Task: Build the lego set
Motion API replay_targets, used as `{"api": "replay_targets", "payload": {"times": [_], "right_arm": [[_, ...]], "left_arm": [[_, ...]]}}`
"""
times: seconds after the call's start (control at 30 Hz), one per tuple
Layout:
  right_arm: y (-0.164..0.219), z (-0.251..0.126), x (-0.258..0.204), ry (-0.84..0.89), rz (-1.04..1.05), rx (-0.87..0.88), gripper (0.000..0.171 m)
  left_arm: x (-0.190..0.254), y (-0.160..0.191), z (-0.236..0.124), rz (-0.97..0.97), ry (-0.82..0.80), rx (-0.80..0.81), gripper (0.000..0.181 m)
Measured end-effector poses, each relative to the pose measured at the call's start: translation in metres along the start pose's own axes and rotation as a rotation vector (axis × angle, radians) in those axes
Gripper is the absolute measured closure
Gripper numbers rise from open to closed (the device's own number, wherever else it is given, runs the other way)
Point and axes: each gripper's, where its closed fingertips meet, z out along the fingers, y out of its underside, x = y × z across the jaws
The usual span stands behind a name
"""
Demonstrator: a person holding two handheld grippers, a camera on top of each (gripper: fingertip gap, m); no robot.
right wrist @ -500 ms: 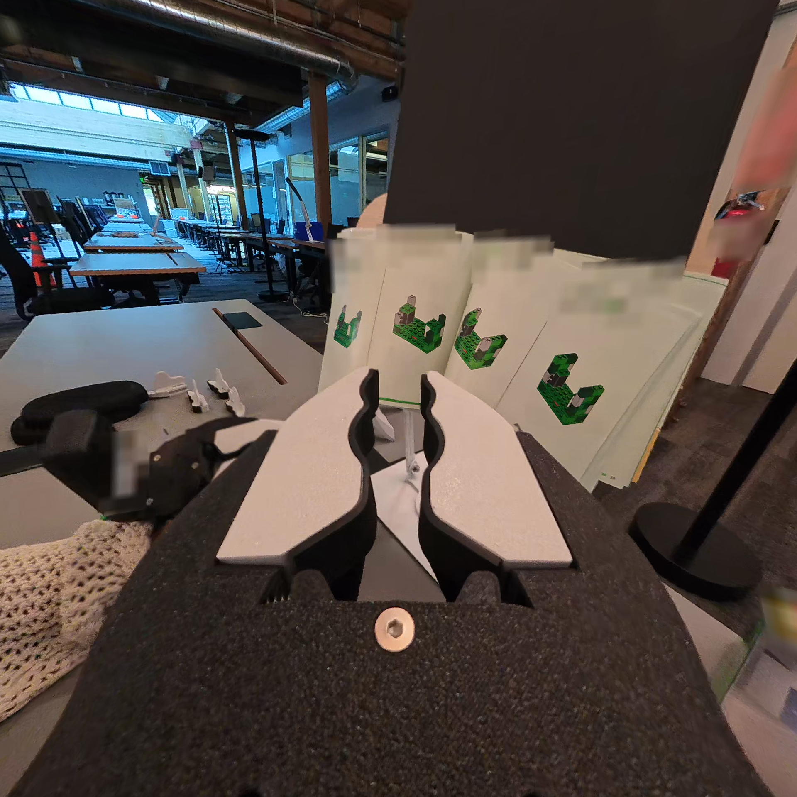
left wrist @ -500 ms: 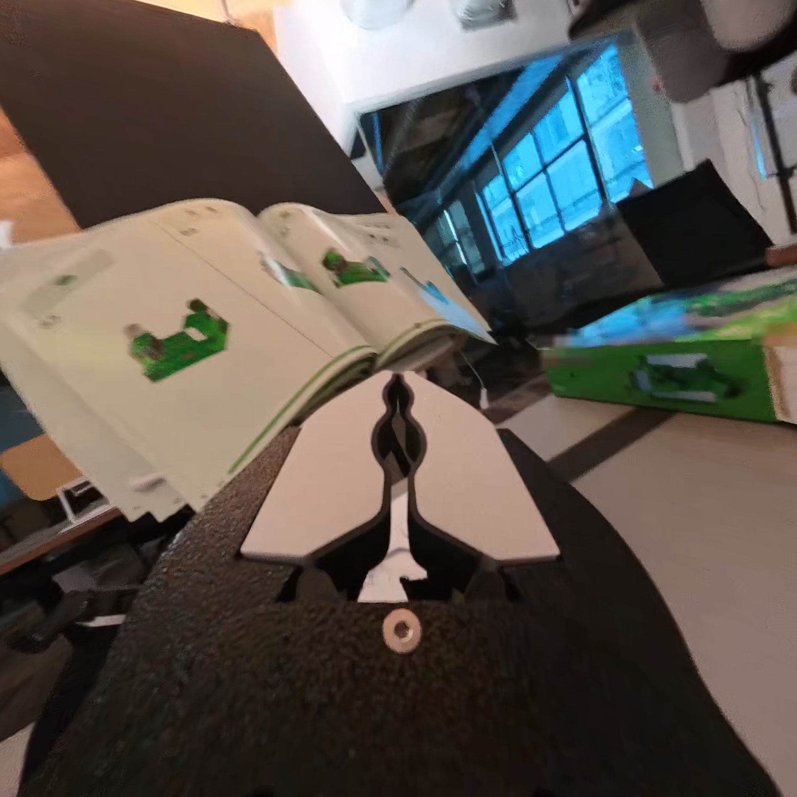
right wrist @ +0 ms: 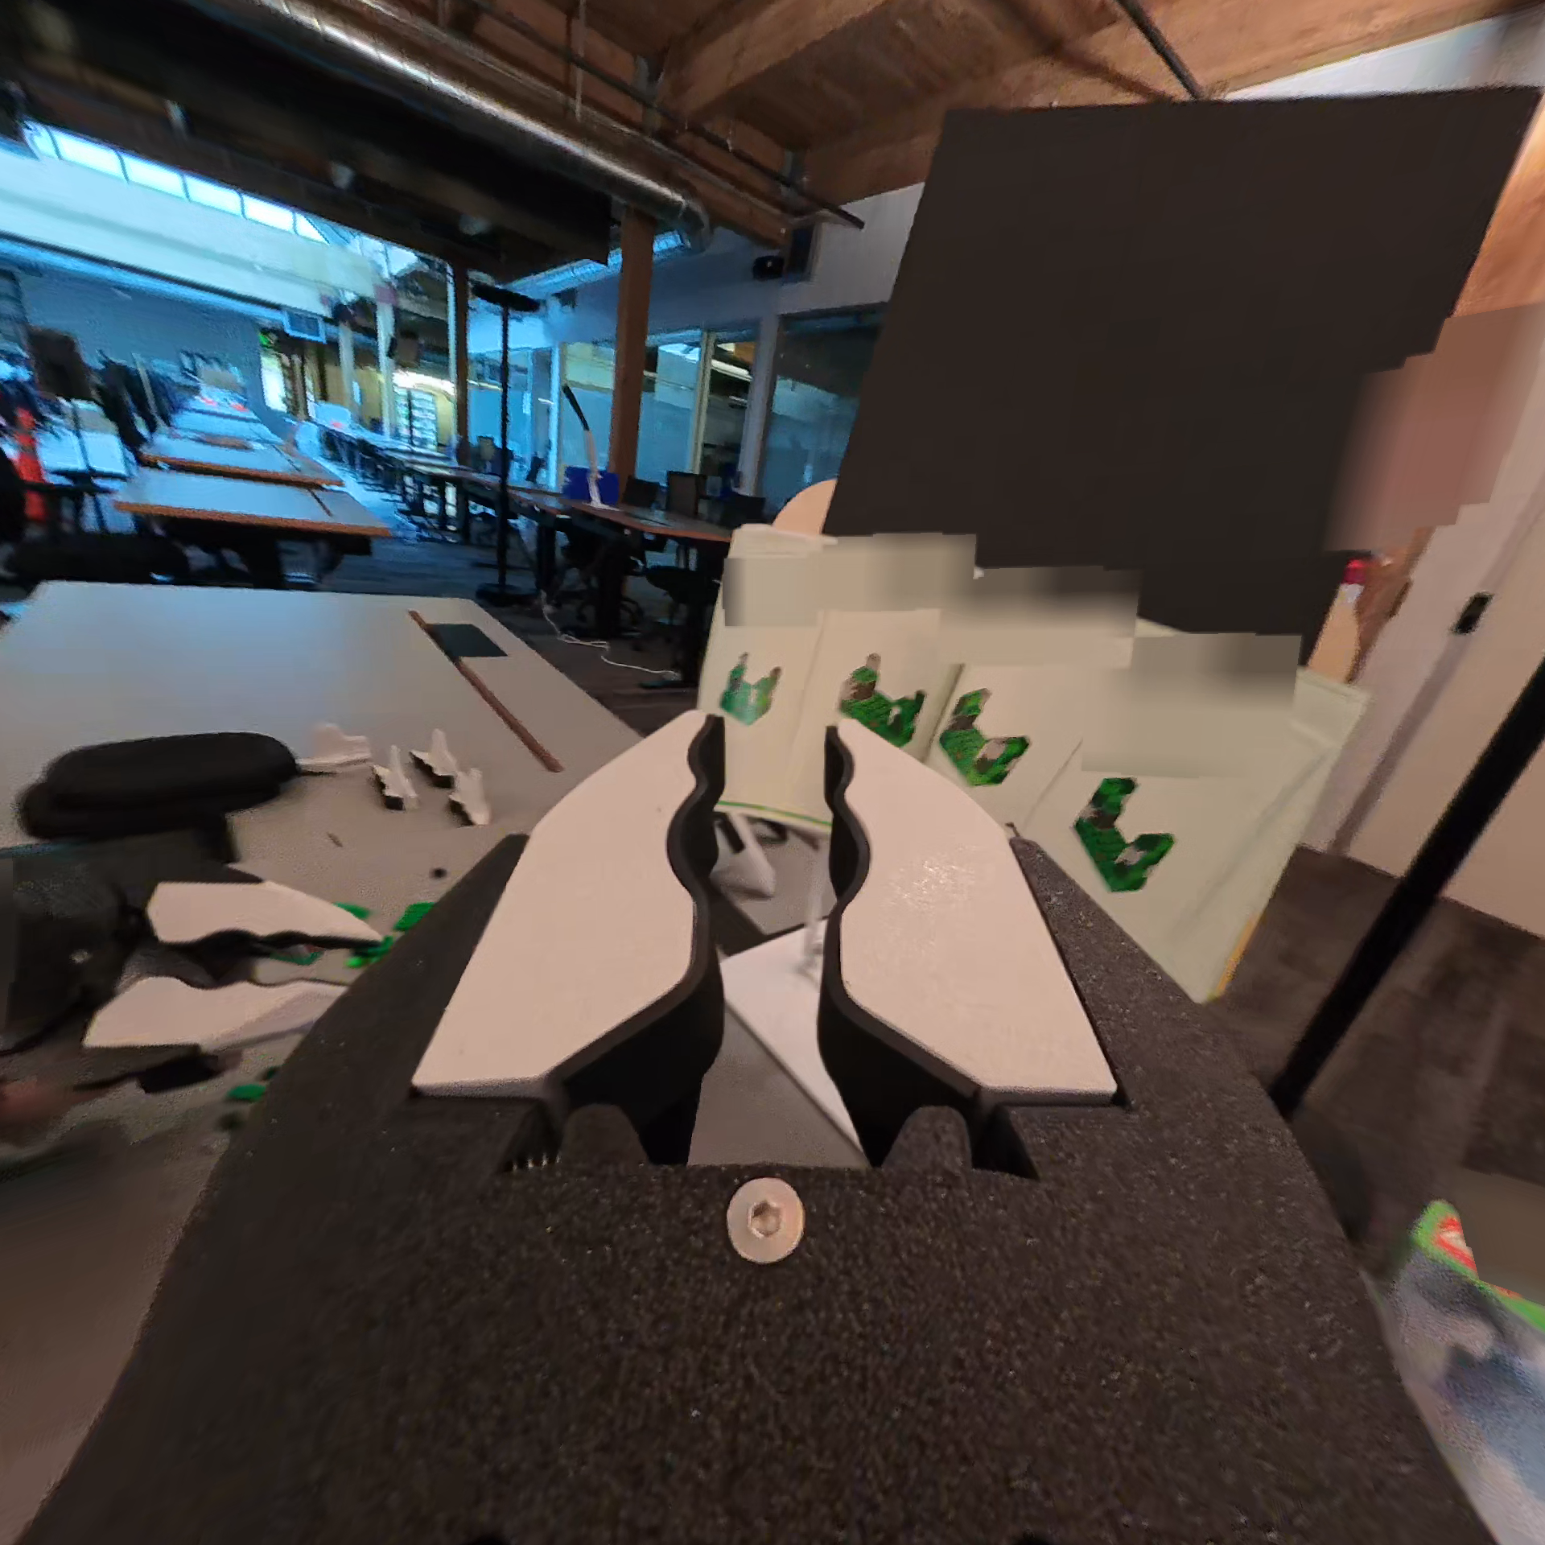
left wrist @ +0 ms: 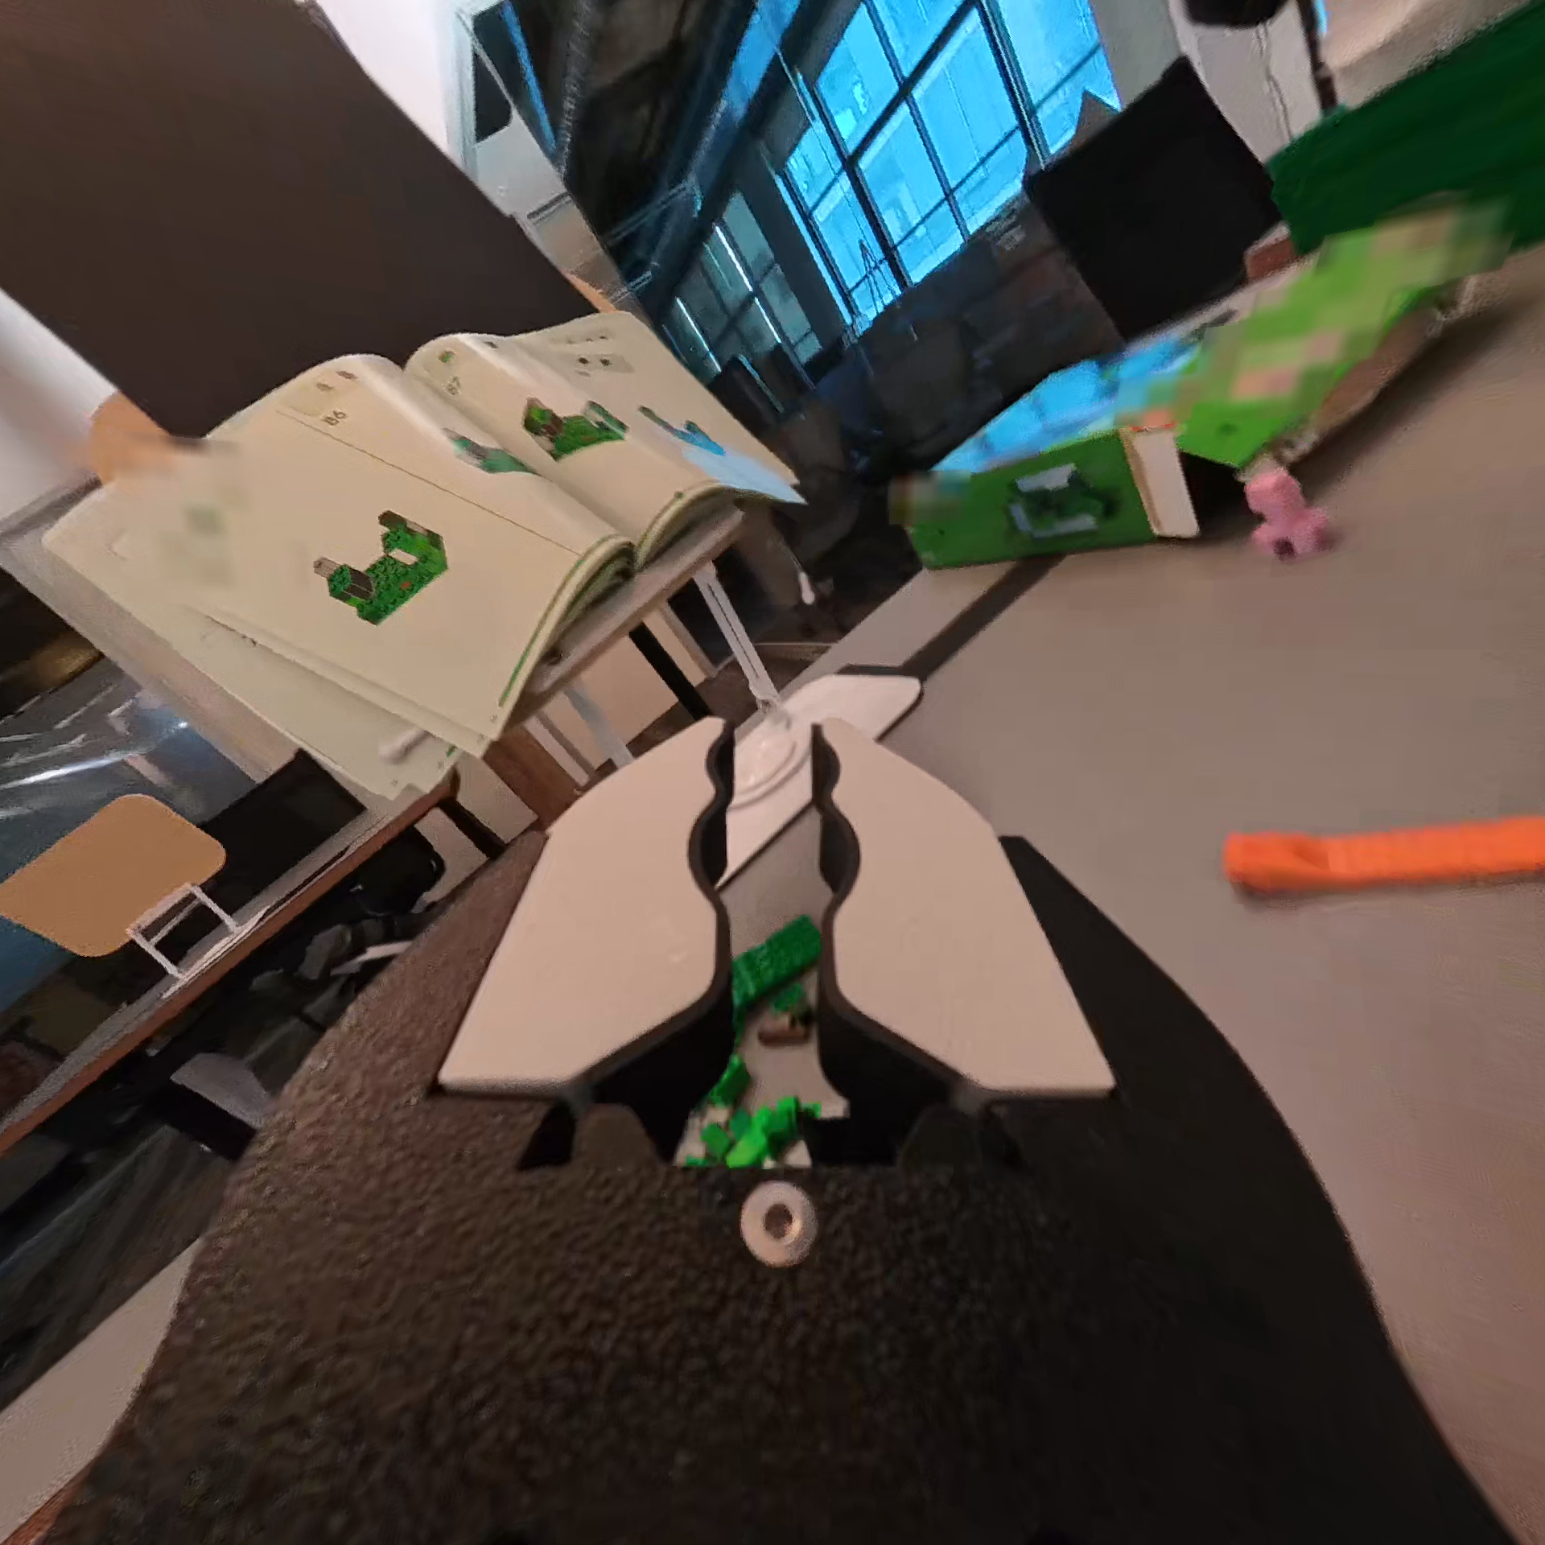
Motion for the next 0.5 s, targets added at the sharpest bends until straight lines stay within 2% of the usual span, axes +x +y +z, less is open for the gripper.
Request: {"api": "replay_targets", "payload": {"times": [0.07, 0.17, 0.27, 0.33, 0.5], "right_arm": [[0.014, -0.006, -0.015, -0.039, 0.055, -0.03, 0.146], [0.057, -0.03, -0.042, -0.079, 0.097, -0.132, 0.142], [0.105, -0.07, -0.062, -0.061, 0.074, -0.226, 0.141], [0.13, -0.097, -0.073, -0.051, 0.051, -0.267, 0.142], [0.165, -0.146, -0.084, -0.024, 0.093, -0.243, 0.144]], "left_arm": [[0.008, 0.002, -0.015, 0.016, -0.029, 0.0, 0.158], [0.019, -0.005, -0.032, 0.007, -0.033, 0.055, 0.158], [0.036, -0.023, -0.038, 0.005, 0.073, 0.1, 0.155], [0.058, -0.031, -0.04, -0.051, 0.2, 0.134, 0.152], [0.09, -0.022, -0.042, -0.147, 0.37, 0.064, 0.149]]}}
